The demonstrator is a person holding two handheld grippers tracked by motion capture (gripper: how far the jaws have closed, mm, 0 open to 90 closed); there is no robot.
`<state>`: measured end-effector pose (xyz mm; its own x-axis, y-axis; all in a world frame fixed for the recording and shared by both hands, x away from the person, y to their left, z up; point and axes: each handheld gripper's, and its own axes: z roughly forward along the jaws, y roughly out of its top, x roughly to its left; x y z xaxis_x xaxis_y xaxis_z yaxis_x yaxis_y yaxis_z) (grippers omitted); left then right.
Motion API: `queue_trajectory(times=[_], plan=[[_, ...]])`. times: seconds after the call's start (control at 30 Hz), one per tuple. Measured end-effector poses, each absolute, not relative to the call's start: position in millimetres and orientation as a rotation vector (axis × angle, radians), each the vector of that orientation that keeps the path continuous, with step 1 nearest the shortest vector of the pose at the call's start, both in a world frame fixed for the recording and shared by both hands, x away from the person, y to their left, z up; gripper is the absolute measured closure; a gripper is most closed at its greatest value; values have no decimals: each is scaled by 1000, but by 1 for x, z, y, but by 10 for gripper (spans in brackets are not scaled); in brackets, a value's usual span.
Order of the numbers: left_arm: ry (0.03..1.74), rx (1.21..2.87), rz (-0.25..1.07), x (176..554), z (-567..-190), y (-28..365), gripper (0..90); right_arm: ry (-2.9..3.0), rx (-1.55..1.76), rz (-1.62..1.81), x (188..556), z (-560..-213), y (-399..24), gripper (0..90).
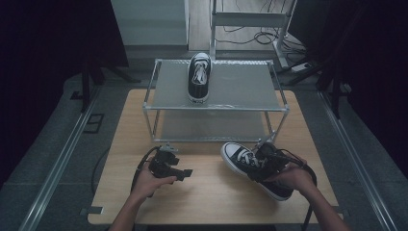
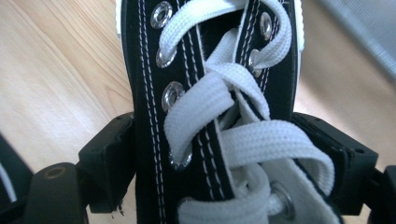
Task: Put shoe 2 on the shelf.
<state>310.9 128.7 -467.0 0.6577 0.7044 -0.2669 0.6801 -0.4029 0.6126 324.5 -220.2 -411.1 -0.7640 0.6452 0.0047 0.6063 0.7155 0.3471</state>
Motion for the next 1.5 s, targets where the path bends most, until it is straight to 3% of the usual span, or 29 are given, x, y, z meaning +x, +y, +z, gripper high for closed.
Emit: queue_trajectory(times=[0.43,1.5], plan=[[1075,2151,26,312,-468,131,252,2779,940,550,330,-345,-206,187],[1078,2139,11,314,-469,135,252,2708,967,593,354,-269,-191,188]])
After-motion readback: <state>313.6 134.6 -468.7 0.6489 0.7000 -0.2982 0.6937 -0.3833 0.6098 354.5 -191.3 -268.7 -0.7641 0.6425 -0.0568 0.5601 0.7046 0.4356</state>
